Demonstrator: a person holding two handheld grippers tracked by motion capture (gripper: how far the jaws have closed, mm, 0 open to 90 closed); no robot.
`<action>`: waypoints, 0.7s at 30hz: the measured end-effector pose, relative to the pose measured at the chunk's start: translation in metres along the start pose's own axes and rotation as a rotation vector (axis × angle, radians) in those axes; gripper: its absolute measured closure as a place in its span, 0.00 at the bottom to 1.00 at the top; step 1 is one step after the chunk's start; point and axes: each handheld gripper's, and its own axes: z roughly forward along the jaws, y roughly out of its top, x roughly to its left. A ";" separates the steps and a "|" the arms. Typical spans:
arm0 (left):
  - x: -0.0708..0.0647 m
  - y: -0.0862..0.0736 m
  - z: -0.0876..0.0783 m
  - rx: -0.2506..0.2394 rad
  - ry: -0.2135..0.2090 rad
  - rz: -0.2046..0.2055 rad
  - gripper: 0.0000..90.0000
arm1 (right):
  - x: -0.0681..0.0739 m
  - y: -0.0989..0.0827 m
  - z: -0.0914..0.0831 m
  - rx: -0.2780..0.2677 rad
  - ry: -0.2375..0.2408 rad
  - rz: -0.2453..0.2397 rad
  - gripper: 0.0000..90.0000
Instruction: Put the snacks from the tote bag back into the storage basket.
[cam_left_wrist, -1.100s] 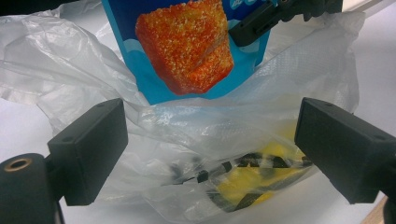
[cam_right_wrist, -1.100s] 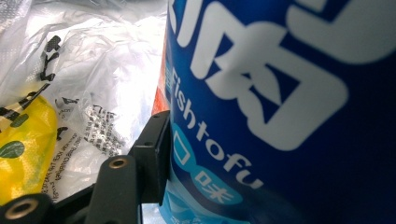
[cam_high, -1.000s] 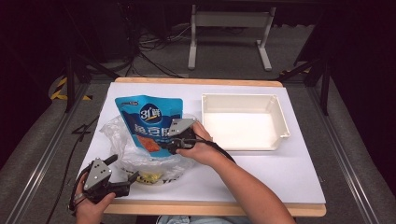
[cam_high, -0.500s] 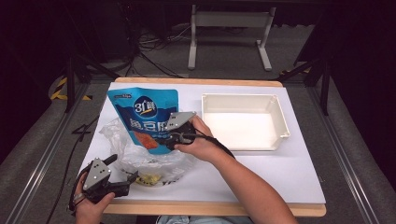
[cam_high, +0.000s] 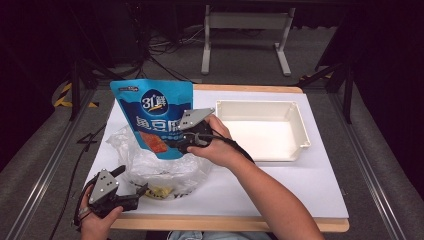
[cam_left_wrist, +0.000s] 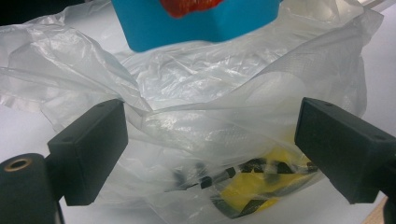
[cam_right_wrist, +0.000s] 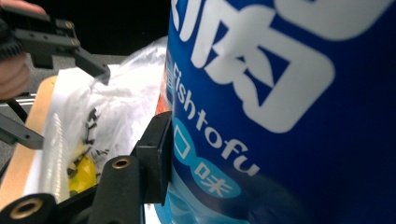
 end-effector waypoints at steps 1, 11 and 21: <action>0.000 0.000 0.000 0.002 0.000 0.003 0.12 | 0.000 0.002 -0.002 0.001 0.002 0.002 0.54; 0.000 0.000 0.001 0.001 0.001 0.002 0.12 | 0.002 0.017 -0.018 -0.017 0.017 0.009 0.54; 0.000 0.000 0.001 0.001 0.001 0.002 0.12 | 0.003 0.026 -0.030 -0.005 0.008 -0.010 0.54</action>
